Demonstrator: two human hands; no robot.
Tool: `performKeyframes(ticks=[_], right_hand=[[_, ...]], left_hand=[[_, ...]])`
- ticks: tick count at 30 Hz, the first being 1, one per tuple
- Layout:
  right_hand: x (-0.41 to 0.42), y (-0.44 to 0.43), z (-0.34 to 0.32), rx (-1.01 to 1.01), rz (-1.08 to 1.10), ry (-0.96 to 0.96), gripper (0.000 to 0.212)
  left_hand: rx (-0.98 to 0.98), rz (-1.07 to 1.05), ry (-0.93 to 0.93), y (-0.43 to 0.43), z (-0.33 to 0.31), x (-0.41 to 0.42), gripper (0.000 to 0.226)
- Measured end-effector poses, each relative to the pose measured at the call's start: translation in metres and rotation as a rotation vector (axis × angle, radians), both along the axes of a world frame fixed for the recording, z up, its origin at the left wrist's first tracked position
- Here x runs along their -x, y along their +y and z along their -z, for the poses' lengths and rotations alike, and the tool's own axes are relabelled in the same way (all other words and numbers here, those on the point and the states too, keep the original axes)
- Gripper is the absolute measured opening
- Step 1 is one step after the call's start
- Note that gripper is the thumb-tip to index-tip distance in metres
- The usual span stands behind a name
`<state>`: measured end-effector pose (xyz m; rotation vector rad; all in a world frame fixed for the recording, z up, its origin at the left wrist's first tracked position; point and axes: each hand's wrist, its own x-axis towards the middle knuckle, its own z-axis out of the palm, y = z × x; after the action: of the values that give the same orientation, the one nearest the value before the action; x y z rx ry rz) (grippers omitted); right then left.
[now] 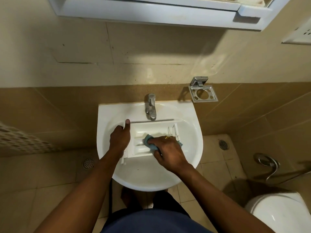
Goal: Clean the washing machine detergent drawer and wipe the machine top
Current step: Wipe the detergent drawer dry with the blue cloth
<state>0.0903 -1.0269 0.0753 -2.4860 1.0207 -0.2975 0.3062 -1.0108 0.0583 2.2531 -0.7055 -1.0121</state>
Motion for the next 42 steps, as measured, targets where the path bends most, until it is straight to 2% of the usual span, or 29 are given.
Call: performKeyframes(ticks=[4, 6, 10, 14, 21, 23, 26, 28, 31, 33, 35, 39, 42], right_hand=[[0.02, -0.014, -0.003, -0.055, -0.067, -0.015, 0.034], [0.045, -0.021, -0.006, -0.017, -0.01, 0.0, 0.027], [0.073, -0.025, -0.009, 0.052, 0.139, 0.059, 0.025], [0.038, -0.009, -0.004, 0.02, 0.016, 0.052, 0.023], [-0.037, 0.021, 0.002, -0.018, -0.188, 0.108, 0.041], [-0.027, 0.017, 0.005, 0.045, -0.168, 0.163, 0.042], [-0.014, 0.013, 0.003, 0.259, -0.076, 0.321, 0.02], [-0.022, 0.016, 0.002, 0.335, -0.087, 0.351, 0.014], [-0.043, 0.023, 0.003, 0.115, -0.149, 0.209, 0.026], [-0.048, 0.021, -0.005, -0.141, -0.109, 0.095, 0.032], [-0.043, 0.012, -0.015, -0.314, -0.02, -0.041, 0.028], [-0.044, -0.014, -0.039, -0.287, 0.192, -0.284, 0.014], [-0.067, -0.024, -0.043, -0.07, 0.216, -0.288, 0.029]], left_hand=[[0.048, 0.029, -0.041, 0.005, 0.001, -0.004, 0.07], [0.072, 0.022, -0.055, 0.006, 0.001, -0.007, 0.074], [0.09, 0.003, -0.056, 0.004, 0.001, -0.012, 0.072], [0.091, -0.033, -0.018, -0.001, -0.001, -0.005, 0.063], [0.07, 0.003, -0.008, -0.004, 0.001, 0.0, 0.07], [0.053, -0.002, 0.005, -0.002, 0.003, -0.005, 0.07], [0.044, -0.016, 0.027, 0.003, 0.006, -0.006, 0.07], [0.045, -0.019, 0.036, 0.004, 0.006, -0.001, 0.069], [0.055, -0.022, 0.051, 0.002, 0.006, 0.003, 0.069], [0.064, -0.03, 0.088, 0.002, 0.006, -0.001, 0.07], [0.068, -0.043, 0.172, 0.004, 0.005, -0.007, 0.074], [0.106, -0.089, 0.419, 0.007, -0.002, -0.005, 0.075], [0.14, -0.067, 0.503, 0.004, -0.006, 0.001, 0.078]])
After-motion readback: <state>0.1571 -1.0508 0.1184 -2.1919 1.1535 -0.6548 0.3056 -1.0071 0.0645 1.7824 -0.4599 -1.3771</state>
